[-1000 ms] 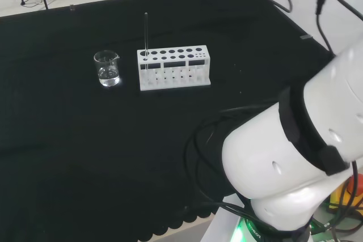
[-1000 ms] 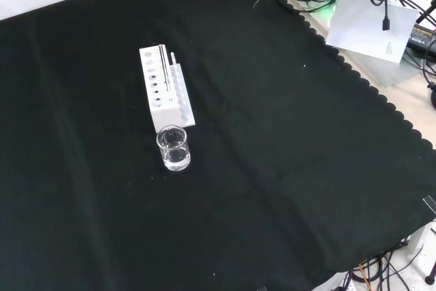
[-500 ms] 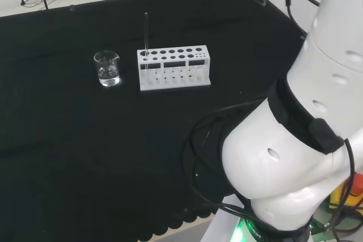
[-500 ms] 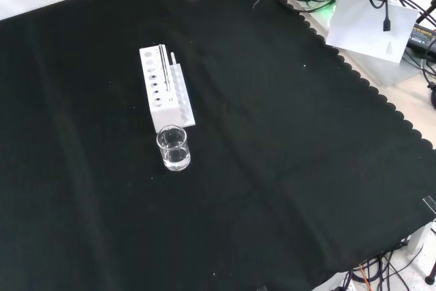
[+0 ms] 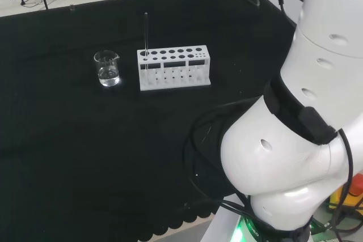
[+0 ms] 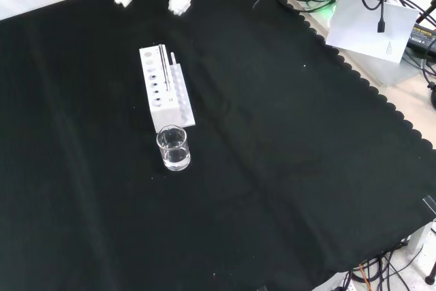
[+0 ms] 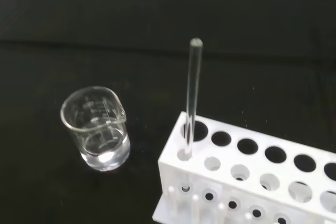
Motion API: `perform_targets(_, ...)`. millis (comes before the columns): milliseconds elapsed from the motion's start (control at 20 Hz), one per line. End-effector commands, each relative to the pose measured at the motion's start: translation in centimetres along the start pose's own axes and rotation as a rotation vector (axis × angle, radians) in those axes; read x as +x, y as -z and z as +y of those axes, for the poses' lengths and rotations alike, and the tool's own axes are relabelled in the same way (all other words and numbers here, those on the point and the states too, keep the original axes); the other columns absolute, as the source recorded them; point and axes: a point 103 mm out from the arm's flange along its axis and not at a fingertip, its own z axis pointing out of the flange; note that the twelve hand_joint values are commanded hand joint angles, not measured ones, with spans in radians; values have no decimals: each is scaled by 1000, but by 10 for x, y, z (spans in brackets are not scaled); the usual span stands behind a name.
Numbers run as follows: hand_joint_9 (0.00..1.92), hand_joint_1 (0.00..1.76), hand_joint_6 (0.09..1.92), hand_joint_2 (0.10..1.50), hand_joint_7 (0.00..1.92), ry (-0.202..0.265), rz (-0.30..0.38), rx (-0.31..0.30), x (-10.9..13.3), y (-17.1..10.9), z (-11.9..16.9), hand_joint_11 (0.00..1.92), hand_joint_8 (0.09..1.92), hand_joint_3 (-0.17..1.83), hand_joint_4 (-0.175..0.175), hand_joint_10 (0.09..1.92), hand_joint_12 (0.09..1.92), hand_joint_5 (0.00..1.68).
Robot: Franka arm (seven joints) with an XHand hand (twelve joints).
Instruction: Take the glass rod from the white test tube rack.
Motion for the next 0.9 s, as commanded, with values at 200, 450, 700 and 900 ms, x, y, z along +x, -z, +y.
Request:
perform_targets(200,237,547,87,1170,69,33,2,31,-13,-48,34,0,863,-35,-133,905,1397,128)
perform_targets(450,290,541,87,1176,94,18,-4,50,-19,-66,32,7,882,-35,-138,905,1420,142)
perform_targets(700,371,538,87,1184,157,11,-10,71,-21,-82,33,43,898,-38,-144,881,1421,160)
perform_targets(900,493,538,87,1192,258,8,-12,72,-22,-91,33,110,905,-46,-150,861,1410,179)
